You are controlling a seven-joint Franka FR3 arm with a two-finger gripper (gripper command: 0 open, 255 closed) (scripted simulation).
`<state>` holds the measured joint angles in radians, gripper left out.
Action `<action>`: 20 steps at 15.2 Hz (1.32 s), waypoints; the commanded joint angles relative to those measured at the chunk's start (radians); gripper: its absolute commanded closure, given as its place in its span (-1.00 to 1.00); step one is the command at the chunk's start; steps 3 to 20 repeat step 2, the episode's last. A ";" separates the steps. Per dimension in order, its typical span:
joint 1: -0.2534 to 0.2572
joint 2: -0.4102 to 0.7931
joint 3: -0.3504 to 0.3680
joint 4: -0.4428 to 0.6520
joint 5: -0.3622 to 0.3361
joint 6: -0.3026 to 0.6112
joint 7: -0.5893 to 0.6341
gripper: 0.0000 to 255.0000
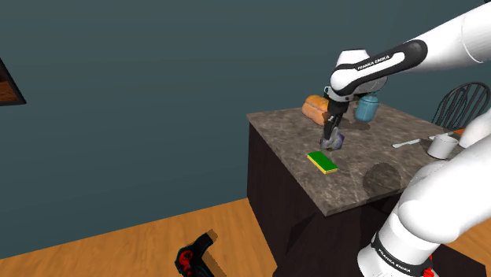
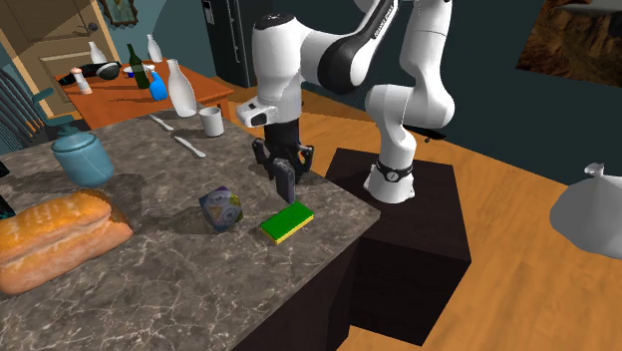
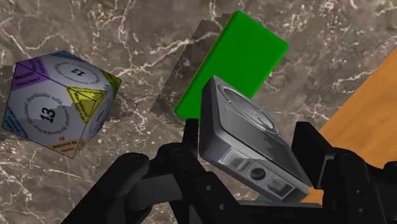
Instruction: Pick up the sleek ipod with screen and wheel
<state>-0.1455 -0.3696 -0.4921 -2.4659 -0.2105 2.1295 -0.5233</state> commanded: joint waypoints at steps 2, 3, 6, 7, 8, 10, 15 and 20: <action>0.000 -0.006 0.003 0.012 0.000 -0.019 0.001 1.00; 0.000 -0.006 0.003 0.012 0.000 -0.019 0.001 1.00; 0.000 -0.006 0.003 0.012 0.000 -0.019 0.001 1.00; 0.000 -0.006 0.003 0.012 0.000 -0.019 0.001 1.00; 0.000 -0.006 0.003 0.012 0.000 -0.019 0.001 1.00; 0.000 -0.006 0.003 0.012 0.000 -0.019 0.001 1.00; 0.000 -0.006 0.003 0.012 0.000 -0.019 0.001 1.00; 0.000 -0.006 0.003 0.012 0.000 -0.019 0.001 1.00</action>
